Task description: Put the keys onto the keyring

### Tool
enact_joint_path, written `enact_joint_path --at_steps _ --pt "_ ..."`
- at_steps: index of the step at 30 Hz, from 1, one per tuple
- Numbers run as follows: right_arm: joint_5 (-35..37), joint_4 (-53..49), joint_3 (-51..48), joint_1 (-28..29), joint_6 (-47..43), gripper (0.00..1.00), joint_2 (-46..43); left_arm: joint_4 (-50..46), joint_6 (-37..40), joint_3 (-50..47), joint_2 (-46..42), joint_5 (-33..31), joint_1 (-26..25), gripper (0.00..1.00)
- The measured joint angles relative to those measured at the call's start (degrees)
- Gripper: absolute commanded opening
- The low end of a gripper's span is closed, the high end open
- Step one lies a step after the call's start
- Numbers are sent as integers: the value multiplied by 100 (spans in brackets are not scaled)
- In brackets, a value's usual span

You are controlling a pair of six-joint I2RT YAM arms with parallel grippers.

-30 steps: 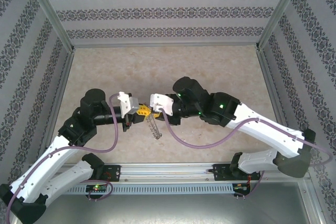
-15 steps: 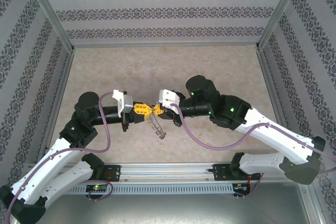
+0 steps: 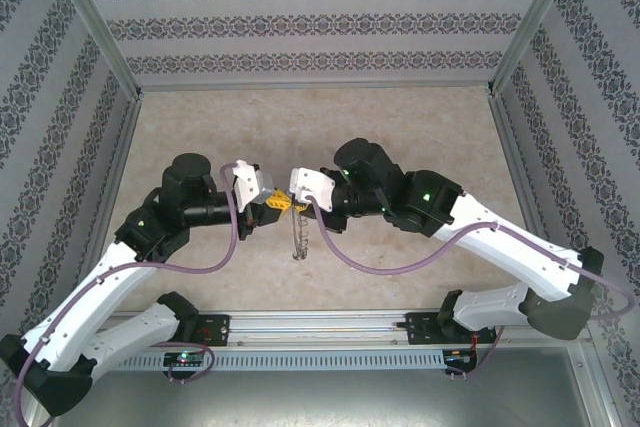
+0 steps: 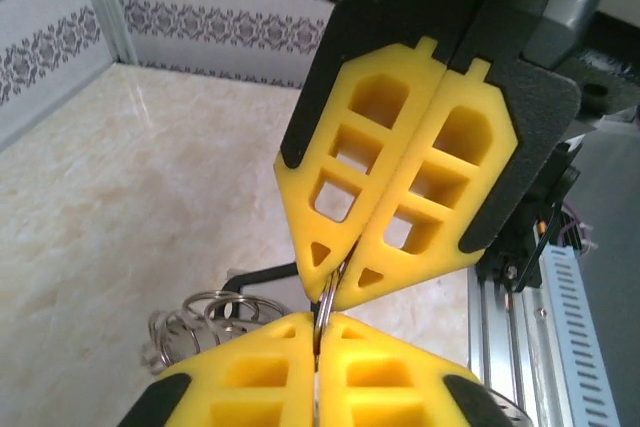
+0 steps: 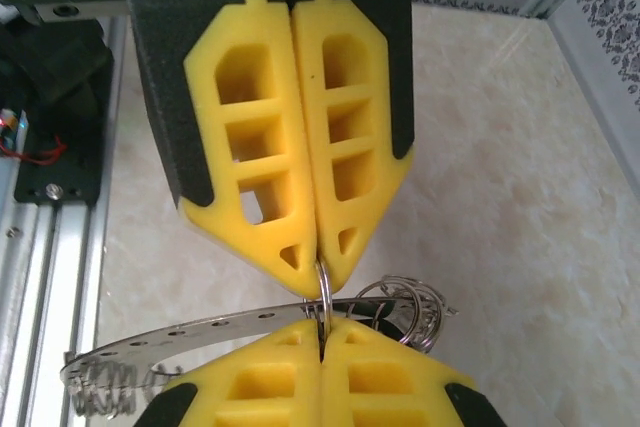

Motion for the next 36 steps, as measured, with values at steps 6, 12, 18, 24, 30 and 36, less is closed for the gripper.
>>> enact_joint_path --at_steps 6,12,18,24,30,36 --pt "-37 133 -79 9 -39 12 -48 94 -11 -114 -155 15 -26 0" --pt "-457 708 -546 4 269 18 -459 1381 -780 -892 -713 380 -26 0" --pt "-680 1115 -782 -44 507 7 -695 2529 -1552 -1274 -730 743 -26 0" --pt "-664 1167 -791 -72 595 0 -732 2756 -1698 -1342 -719 734 -24 10" --pt "-341 529 -317 -66 249 0 -258 1478 -846 -758 -498 267 -26 16" --pt "24 0 59 35 -52 0 166 597 -240 -369 -260 -31 -33 9"
